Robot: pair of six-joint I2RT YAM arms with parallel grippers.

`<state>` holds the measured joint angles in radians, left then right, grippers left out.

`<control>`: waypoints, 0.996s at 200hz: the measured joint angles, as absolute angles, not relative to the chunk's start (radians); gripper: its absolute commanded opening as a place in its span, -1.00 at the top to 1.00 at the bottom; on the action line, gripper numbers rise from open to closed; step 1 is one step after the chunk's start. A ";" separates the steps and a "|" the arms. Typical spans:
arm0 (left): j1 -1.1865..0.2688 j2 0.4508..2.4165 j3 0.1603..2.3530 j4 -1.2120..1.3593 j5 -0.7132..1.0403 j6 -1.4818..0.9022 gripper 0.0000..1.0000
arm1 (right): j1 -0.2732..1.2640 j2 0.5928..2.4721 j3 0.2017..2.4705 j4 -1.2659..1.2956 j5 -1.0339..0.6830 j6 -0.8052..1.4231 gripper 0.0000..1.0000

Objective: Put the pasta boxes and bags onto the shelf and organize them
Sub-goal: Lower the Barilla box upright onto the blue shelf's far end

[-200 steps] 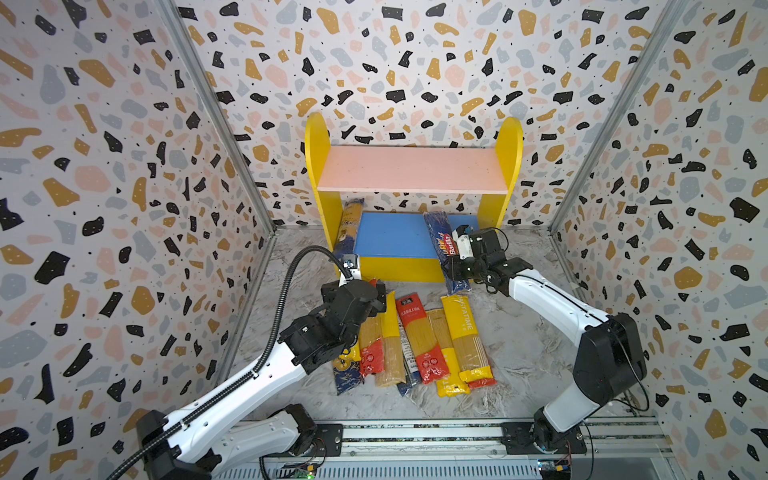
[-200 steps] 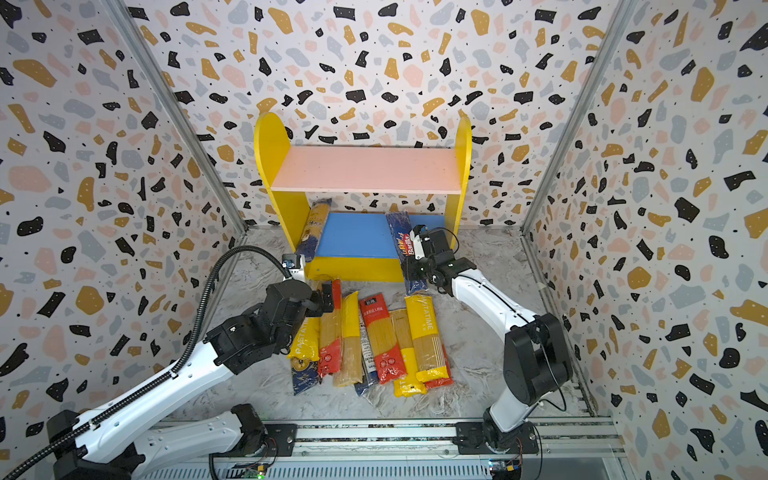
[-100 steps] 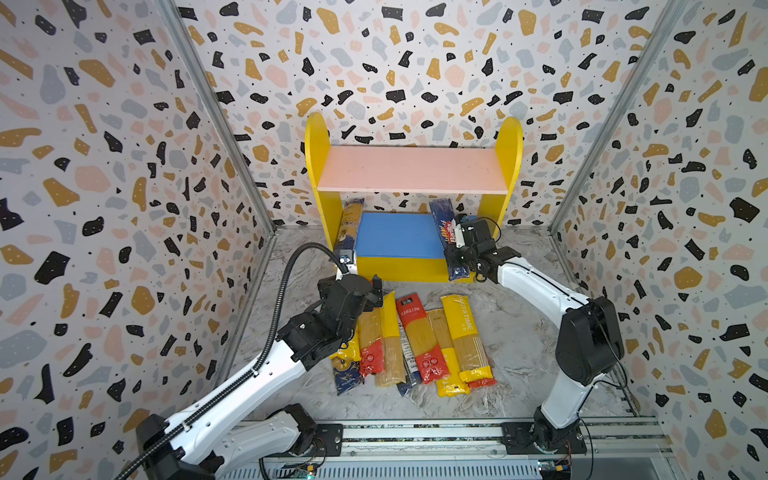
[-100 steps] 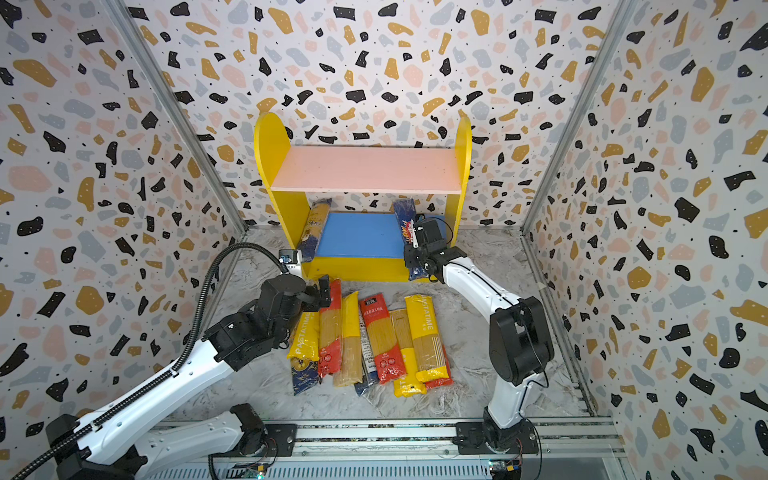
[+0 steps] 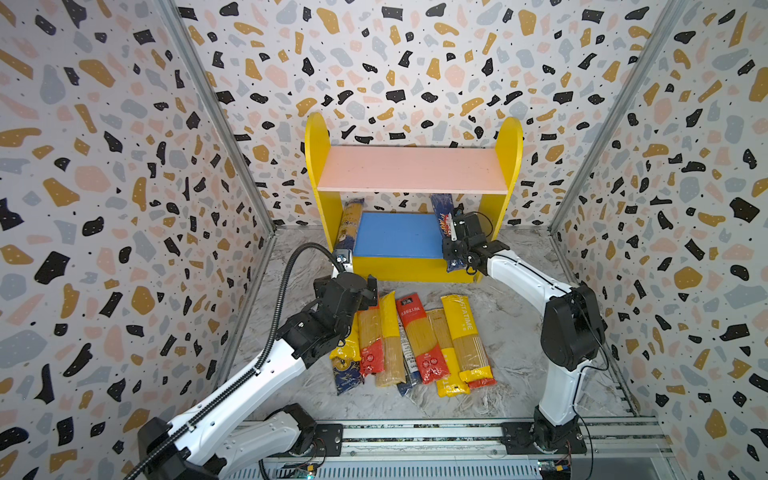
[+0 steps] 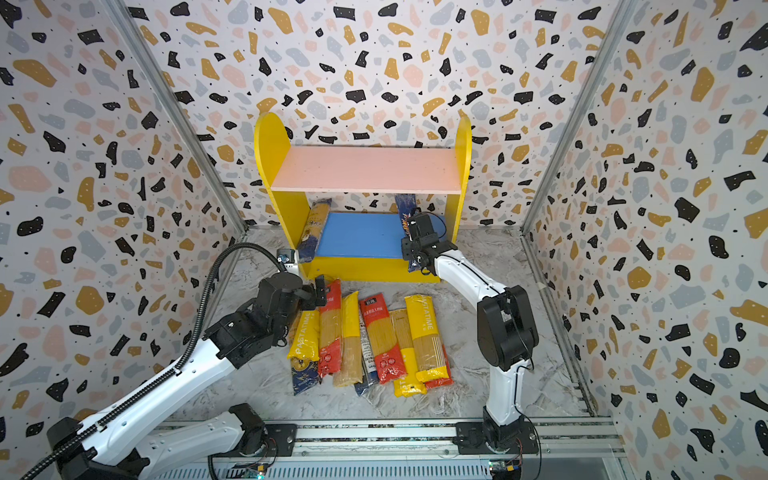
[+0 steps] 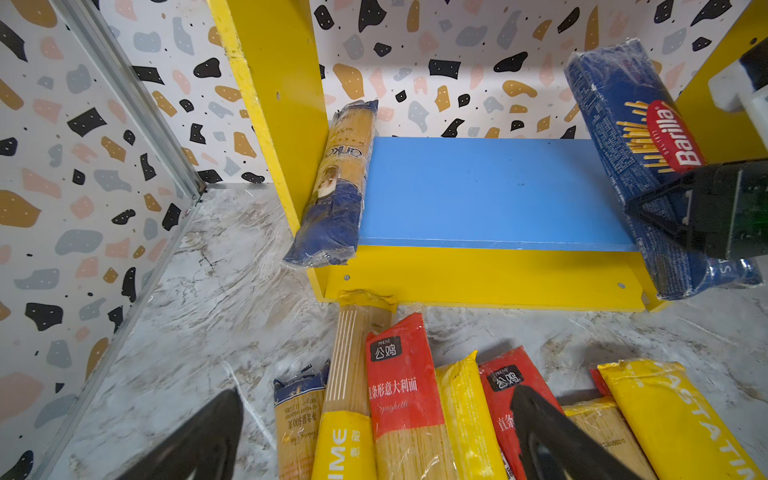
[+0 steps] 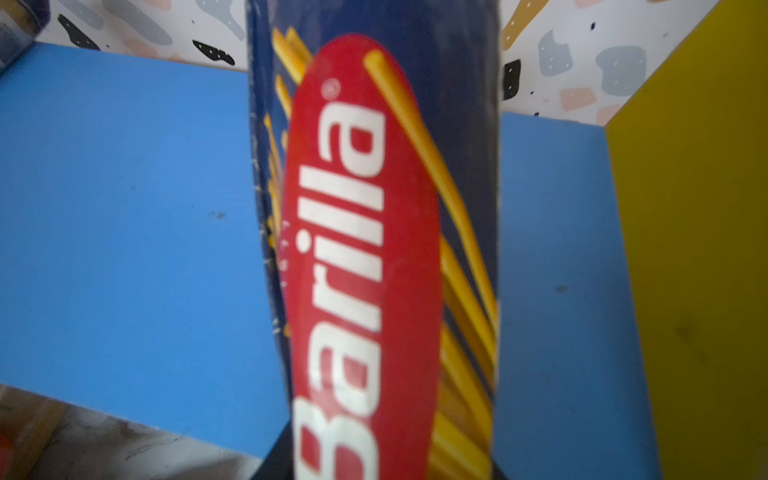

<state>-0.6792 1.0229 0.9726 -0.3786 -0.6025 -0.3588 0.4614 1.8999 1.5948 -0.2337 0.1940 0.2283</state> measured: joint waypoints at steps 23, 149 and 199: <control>-0.673 1.011 0.968 -0.379 -0.599 -0.355 -0.99 | 0.447 1.906 1.606 -0.239 0.207 0.223 0.38; -0.669 0.965 0.965 -0.393 -0.560 -0.357 -0.99 | 0.400 1.910 1.654 -0.201 0.247 0.223 -0.76; -0.669 0.952 0.965 -0.404 -0.558 -0.380 -0.99 | 0.422 1.799 1.534 -0.188 0.231 0.242 -0.73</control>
